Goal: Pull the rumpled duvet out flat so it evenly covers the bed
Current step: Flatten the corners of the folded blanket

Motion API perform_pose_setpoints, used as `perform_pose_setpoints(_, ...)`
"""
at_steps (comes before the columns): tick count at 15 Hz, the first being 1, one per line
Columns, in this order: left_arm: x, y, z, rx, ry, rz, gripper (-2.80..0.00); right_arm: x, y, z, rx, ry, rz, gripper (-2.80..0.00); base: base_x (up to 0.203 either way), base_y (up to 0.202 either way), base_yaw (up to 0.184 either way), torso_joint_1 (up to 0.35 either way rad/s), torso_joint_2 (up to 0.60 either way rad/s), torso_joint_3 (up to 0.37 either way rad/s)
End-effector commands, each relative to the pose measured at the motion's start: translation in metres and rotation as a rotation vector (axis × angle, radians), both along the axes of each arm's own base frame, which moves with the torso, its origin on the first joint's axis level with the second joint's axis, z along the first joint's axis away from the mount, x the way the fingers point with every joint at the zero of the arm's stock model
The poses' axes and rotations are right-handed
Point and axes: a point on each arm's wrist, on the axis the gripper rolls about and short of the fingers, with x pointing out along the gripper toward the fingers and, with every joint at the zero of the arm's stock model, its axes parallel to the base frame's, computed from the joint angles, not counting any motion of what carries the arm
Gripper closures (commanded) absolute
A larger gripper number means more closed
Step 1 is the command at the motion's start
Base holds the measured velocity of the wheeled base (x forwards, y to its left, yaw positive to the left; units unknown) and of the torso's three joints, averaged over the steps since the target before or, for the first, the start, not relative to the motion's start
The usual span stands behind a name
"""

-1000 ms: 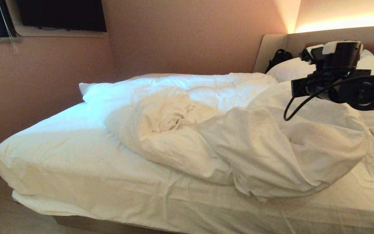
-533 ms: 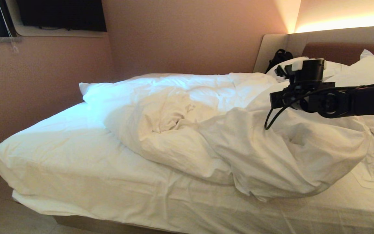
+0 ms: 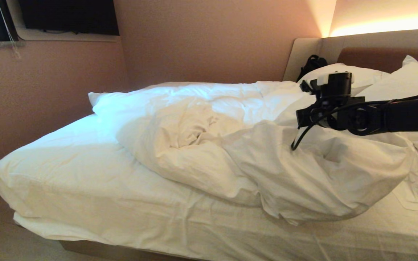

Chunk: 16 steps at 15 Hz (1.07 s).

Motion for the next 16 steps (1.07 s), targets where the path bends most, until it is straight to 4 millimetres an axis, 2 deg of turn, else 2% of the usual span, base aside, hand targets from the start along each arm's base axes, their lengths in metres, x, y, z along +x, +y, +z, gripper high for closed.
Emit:
perform_pose_setpoints(1,0.000,0.000,0.000,0.000,-0.001,0.002,0.00,0.001,0.010,-0.007,-0.008,0.018,0.011,-2.80,0.000,0.000,0.000,0.000,0.00,0.000)
perform_pose_setpoints(2,0.000,0.000,0.000,0.000,0.000,0.000,0.00,0.003,0.023,-0.017,-0.022,0.037,0.014,-2.80,0.000,0.000,0.000,0.000,0.00,0.000)
perform_pose_setpoints(5,0.000,0.000,0.000,0.000,0.000,0.001,0.00,0.009,0.040,-0.035,-0.047,0.061,0.000,-2.80,0.000,0.000,0.000,0.000,0.00,0.000)
perform_pose_setpoints(7,0.000,0.000,0.000,0.000,0.000,0.000,0.00,0.012,0.044,-0.041,-0.052,0.068,0.001,-2.80,0.000,0.000,0.000,0.000,0.00,0.000)
perform_pose_setpoints(11,0.000,0.000,0.000,0.000,-0.001,0.000,0.00,0.033,0.048,-0.056,-0.085,0.057,-0.092,-2.80,0.000,0.000,0.000,0.000,0.00,0.000)
perform_pose_setpoints(16,0.000,0.000,0.000,0.000,0.000,0.000,0.00,0.050,0.043,-0.074,-0.100,0.075,-0.123,-2.80,0.000,0.000,0.000,0.000,0.00,0.000)
